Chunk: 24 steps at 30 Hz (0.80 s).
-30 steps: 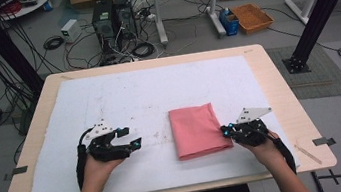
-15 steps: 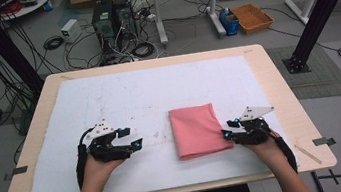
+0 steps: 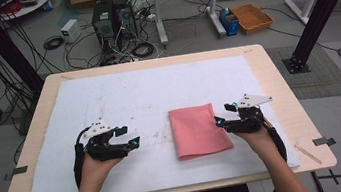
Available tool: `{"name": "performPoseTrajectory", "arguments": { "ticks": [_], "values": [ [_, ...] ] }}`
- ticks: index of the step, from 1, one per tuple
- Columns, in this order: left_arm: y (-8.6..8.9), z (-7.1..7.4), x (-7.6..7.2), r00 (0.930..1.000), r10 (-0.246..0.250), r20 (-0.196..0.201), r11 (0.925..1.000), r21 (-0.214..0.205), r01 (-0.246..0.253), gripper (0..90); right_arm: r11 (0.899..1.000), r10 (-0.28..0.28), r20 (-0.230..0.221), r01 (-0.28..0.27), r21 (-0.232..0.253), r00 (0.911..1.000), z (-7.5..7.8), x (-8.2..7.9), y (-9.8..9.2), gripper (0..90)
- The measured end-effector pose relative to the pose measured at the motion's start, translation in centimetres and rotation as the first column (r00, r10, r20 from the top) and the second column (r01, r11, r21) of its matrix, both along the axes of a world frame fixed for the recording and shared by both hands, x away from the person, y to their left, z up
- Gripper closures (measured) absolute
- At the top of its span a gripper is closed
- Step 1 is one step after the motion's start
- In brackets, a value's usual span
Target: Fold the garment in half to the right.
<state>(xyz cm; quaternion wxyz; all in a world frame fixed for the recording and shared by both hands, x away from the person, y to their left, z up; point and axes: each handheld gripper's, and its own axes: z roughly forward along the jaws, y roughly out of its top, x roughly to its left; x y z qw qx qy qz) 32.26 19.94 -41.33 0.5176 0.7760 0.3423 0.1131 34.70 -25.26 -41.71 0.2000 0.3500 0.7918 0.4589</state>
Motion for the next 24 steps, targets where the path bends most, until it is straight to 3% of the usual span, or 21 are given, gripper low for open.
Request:
{"name": "performPoseTrajectory", "arguments": {
  "ticks": [8,13,18,24],
  "values": [
    [0.3,0.2,0.0,0.9998,-0.018,0.005,0.9997,-0.015,0.018,25.9,1.0,-0.006,-0.013,0.006,0.025,0.9999,-0.4,-0.3,-1.3,25.2],
    [0.6,0.2,0.0,0.9996,-0.011,0.028,0.9998,-0.017,0.012,24.0,0.999,-0.032,0.004,0.032,0.034,0.9995,-0.2,-0.4,-2.4,22.3],
    [0.8,-0.1,0.1,0.9995,0.008,0.03,0.9999,-0.014,-0.007,22.5,0.998,-0.051,-0.013,0.051,0.037,0.9986,-0.8,0.0,-3.1,21.8],
    [0.9,-0.6,-0.3,0.9996,-0.003,0.028,1.0,-0.001,0.003,22.5,0.997,-0.062,-0.02,0.063,0.033,0.9979,-1.1,0.3,-3.3,21.8]
  ]
}}
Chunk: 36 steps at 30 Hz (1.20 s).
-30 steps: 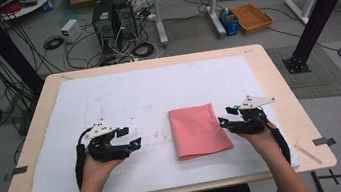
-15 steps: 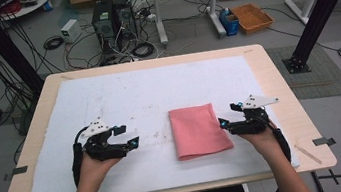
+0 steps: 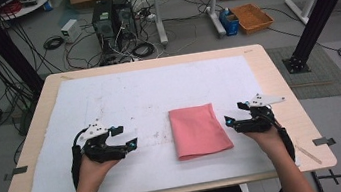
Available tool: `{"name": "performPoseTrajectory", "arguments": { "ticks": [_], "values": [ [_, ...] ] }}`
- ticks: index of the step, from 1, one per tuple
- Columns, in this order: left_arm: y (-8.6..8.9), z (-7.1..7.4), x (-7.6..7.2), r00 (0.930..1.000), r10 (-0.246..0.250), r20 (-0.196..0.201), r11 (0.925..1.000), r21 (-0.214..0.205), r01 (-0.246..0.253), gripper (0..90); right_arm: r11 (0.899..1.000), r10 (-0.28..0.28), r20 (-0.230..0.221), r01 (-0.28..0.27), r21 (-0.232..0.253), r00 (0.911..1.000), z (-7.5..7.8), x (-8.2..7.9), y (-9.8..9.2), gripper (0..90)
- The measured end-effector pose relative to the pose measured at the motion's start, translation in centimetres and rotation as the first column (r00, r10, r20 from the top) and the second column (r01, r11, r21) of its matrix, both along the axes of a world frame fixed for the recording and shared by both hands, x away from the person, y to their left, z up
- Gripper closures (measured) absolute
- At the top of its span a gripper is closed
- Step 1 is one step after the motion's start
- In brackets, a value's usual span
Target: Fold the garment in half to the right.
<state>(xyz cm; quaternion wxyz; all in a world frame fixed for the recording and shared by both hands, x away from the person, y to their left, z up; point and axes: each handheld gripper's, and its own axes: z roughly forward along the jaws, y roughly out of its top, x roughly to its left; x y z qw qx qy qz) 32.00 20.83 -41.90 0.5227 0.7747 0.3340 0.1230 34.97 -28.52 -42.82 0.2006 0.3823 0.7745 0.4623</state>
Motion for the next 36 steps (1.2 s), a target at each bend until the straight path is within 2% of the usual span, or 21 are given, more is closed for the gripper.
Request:
{"name": "performPoseTrajectory", "arguments": {
  "ticks": [11,31,36],
  "values": [
    [0.62,-0.06,-0.27,0.9999,0.015,0.008,0.9999,-0.003,-0.015,22.5,1.0,-0.003,-0.027,0.002,-0.024,0.9996,-0.71,0.47,0.59,21.8],
    [0.5,-0.69,0.08,0.9996,0.016,-0.024,0.9997,0.018,-0.016,22.5,1.0,-0.014,-0.029,0.014,-0.017,0.9995,-0.81,0.52,0.15,21.8],
    [0.54,-0.77,0.39,0.9991,0.027,-0.032,0.9996,0.013,-0.027,22.5,1.0,-0.01,-0.035,0.009,-0.018,0.9994,-0.89,0.47,0.24,21.8]
  ]
}}
